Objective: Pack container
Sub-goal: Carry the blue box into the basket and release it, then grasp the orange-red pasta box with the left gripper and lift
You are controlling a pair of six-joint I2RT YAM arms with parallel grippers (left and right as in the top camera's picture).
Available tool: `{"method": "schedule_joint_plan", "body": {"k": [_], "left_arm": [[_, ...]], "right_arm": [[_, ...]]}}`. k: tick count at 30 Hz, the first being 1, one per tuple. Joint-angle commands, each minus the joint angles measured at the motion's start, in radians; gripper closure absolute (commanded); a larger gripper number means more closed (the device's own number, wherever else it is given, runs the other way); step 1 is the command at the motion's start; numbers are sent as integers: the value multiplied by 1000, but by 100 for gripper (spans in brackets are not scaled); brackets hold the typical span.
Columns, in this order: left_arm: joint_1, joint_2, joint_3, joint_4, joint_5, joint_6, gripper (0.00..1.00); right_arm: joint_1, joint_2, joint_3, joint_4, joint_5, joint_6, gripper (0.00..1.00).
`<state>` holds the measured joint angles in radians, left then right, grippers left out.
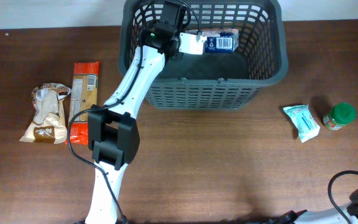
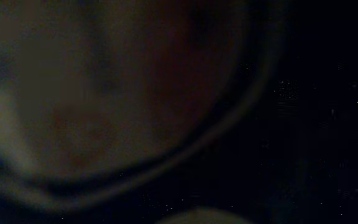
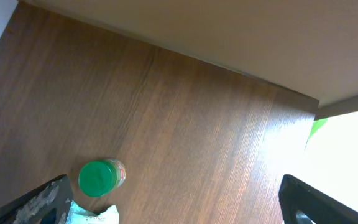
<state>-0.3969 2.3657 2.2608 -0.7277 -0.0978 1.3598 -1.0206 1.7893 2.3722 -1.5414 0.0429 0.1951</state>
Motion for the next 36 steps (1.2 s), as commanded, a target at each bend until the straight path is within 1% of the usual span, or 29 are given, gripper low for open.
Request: {"method": "schedule_joint_plan", "body": {"k": [1, 3, 6, 7, 8, 12, 13, 14, 15, 16, 18, 21, 22, 23, 24, 25, 26, 29, 33, 36], "left_arm": [[6, 41, 0, 2, 22, -119, 93], [6, 53, 0, -14, 20, -174, 83], [-7, 43, 10, -52, -20, -214, 80], [-13, 37, 14, -59, -46, -225, 76], [-22, 30, 18, -67, -77, -230, 75], [-48, 2, 19, -69, -121, -230, 75], [-51, 1, 19, -67, -120, -230, 70], [-53, 1, 19, -67, -121, -230, 58], [-58, 1, 19, -70, -121, -230, 20], [-65, 0, 19, -79, -141, -236, 1], [-78, -14, 19, -81, -196, -279, 1], [-99, -98, 22, -80, -301, -414, 1], [-98, -162, 33, -84, -364, -542, 1], [-94, -212, 45, -113, -404, -629, 1], [-89, -253, 60, -165, -409, -676, 1], [-84, -286, 72, -216, -407, -711, 1], [-71, -360, 97, -328, -404, -812, 1], [-38, -461, 105, -449, -385, -985, 1], [62, -570, 105, -573, -270, -1216, 1], [159, -597, 105, -653, -200, -1302, 1]], "right_arm": [[-2, 3, 2, 0, -6, 8, 1], [-2, 3, 2, 0, -6, 8, 1], [-2, 3, 2, 0, -6, 9, 1], [-2, 3, 2, 0, -6, 8, 1], [-2, 3, 2, 0, -6, 8, 1], [-2, 3, 2, 0, -6, 8, 1], [-2, 3, 2, 0, -6, 8, 1], [-2, 3, 2, 0, -6, 8, 1], [-2, 3, 2, 0, -6, 8, 1], [-2, 3, 2, 0, -6, 8, 1], [-2, 3, 2, 0, -6, 8, 1], [-2, 3, 2, 0, -6, 8, 1], [-2, 3, 2, 0, -6, 8, 1], [-2, 3, 2, 0, -6, 8, 1], [-2, 3, 2, 0, -6, 8, 1], [-2, 3, 2, 0, -6, 8, 1], [-2, 3, 2, 0, -6, 8, 1], [-2, 3, 2, 0, -6, 9, 1], [-2, 3, 2, 0, -6, 8, 1], [-2, 3, 2, 0, -6, 9, 1]]}}
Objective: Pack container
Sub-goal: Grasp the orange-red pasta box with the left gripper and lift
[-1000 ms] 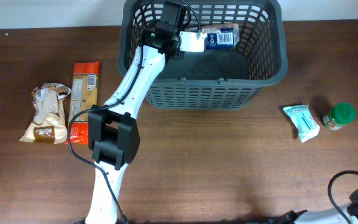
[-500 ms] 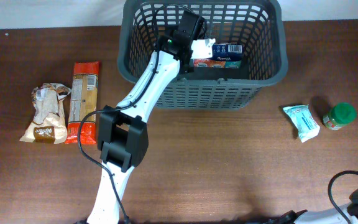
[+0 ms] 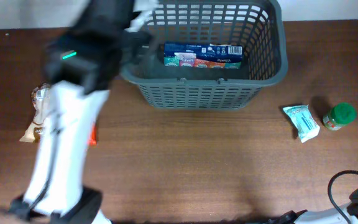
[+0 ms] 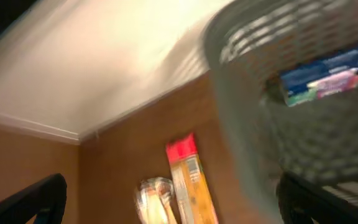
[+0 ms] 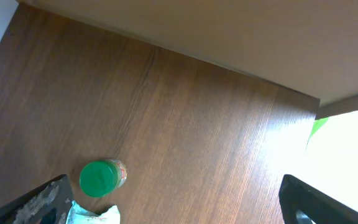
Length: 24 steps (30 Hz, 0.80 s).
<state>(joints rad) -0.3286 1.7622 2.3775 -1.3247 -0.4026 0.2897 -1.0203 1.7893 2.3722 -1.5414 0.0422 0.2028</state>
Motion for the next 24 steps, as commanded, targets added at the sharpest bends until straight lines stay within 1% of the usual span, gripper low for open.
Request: {"method": "schedule_joint_plan", "body": {"k": [1, 7, 11, 14, 18, 24], "left_arm": [[130, 6, -12, -85, 122, -251, 1], [335, 47, -73, -195, 146, -267, 1], [442, 105, -169, -198, 243, -267, 1], [489, 153, -256, -185, 264, -267, 1], [531, 227, -388, -125, 265, -258, 1], [540, 373, -538, -19, 268, -157, 1]], "right_arm": [[-2, 3, 2, 0, -5, 1, 1], [-2, 3, 2, 0, -5, 1, 1], [-2, 3, 2, 0, -5, 1, 1], [-2, 3, 2, 0, -5, 1, 1], [-2, 3, 2, 0, -5, 1, 1], [-2, 3, 2, 0, -5, 1, 1]]}}
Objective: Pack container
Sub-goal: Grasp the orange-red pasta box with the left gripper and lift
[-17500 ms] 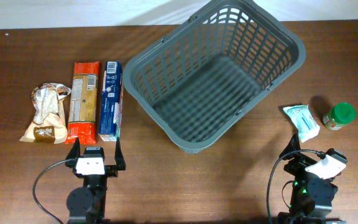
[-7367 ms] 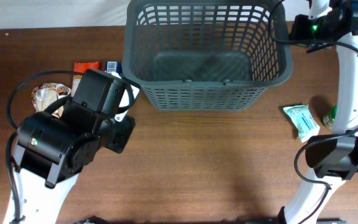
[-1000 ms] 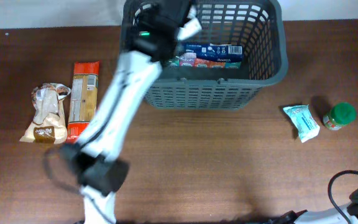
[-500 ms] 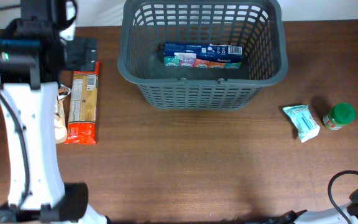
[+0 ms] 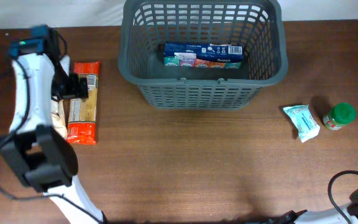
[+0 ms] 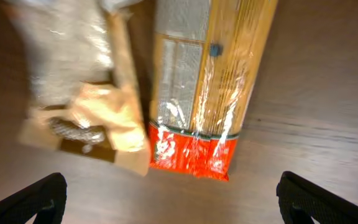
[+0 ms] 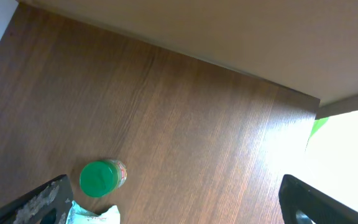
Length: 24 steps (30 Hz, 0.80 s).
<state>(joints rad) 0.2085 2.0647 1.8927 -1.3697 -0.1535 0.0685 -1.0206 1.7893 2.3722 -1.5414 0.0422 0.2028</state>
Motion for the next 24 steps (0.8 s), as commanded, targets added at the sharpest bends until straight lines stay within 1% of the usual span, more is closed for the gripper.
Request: {"method": "schedule_joint_plan", "body": {"k": [1, 10, 13, 16, 18, 19, 21, 22, 24], "left_arm": [[3, 92, -61, 40, 18, 64, 1], [3, 233, -72, 159, 21, 70, 1], [3, 257, -72, 177, 38, 117, 4], [3, 272, -72, 184, 38, 137, 7], [3, 282, -72, 188, 38, 140, 11], [3, 286, -72, 190, 38, 140, 17], [3, 289, -72, 193, 39, 148, 24], [3, 290, -72, 192, 39, 159, 32], [3, 290, -72, 183, 50, 190, 56]], "right_arm": [[-2, 3, 2, 0, -5, 1, 1], [-2, 3, 2, 0, -5, 1, 1], [-2, 3, 2, 0, -5, 1, 1], [-2, 3, 2, 0, -5, 1, 1], [-2, 3, 2, 0, -5, 1, 1], [-2, 3, 2, 0, -5, 1, 1], [-2, 3, 2, 0, -5, 1, 1], [-2, 3, 2, 0, -5, 1, 1], [-2, 3, 2, 0, -5, 1, 1]]}}
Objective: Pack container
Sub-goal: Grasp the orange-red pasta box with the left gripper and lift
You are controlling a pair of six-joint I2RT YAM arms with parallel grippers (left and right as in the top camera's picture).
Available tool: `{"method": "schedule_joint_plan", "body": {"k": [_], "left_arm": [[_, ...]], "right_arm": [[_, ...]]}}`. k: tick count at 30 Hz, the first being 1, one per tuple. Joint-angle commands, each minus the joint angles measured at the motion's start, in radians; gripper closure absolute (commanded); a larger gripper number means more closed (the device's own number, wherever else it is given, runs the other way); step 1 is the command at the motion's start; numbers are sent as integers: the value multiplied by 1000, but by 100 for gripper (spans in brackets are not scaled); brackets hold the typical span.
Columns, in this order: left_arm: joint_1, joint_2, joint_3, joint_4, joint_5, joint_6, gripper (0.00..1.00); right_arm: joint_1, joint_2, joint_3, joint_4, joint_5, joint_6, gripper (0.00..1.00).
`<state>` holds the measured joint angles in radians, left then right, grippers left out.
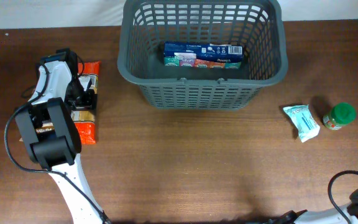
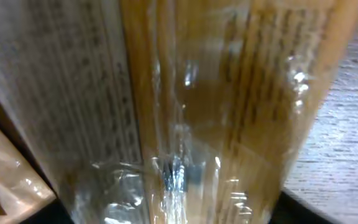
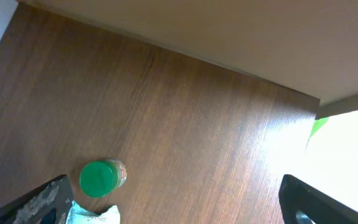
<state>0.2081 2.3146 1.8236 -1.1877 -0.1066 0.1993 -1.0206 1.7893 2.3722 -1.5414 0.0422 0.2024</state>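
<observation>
A long spaghetti packet (image 1: pixel 87 127) with red ends lies at the table's left, and up close it fills the left wrist view (image 2: pixel 185 112). My left gripper (image 1: pixel 81 93) is lowered onto it, open, with a dark finger (image 2: pixel 303 210) on each side of the packet. The grey basket (image 1: pixel 204 94) stands at the back middle with a blue box (image 1: pixel 202 53) lying inside. My right gripper (image 3: pixel 173 211) hangs open over the table's right end, above a green-lidded jar (image 3: pixel 98 178).
A brown paper bag (image 2: pixel 2 183) lies just left of the spaghetti, mostly under my left arm in the overhead view. A white and teal packet (image 1: pixel 301 122) and the green-lidded jar (image 1: pixel 339 116) lie right of the basket.
My left gripper was above the spaghetti packet and the brown bag; now it is down at the packet, which fills its view. The right arm has not moved.
My left gripper was inside the basket at the blue box. Then the box lay alone in the basket and the arm was out to the left. Then the gripper was open above the spaghetti and bag, and now straddles the spaghetti.
</observation>
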Motion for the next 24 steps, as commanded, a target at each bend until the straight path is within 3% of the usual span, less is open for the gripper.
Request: {"method": "schedule_joint_plan", "body": {"k": [1, 3, 4, 11, 18, 24], "left_arm": [[3, 39, -3, -6, 2, 64, 66], [3, 39, 1, -18, 2, 64, 96], [3, 39, 4, -23, 2, 64, 98], [-1, 39, 179, -209, 6, 64, 98], [-40, -5, 622, -450, 14, 49, 98], [-140, -106, 961, -493, 14, 52, 98]], "right_arm": [[-2, 3, 2, 0, -5, 1, 1], [-2, 3, 2, 0, -5, 1, 1], [-2, 3, 2, 0, -5, 1, 1], [-2, 3, 2, 0, -5, 1, 1], [-2, 3, 2, 0, -5, 1, 1], [-2, 3, 2, 0, -5, 1, 1]]}}
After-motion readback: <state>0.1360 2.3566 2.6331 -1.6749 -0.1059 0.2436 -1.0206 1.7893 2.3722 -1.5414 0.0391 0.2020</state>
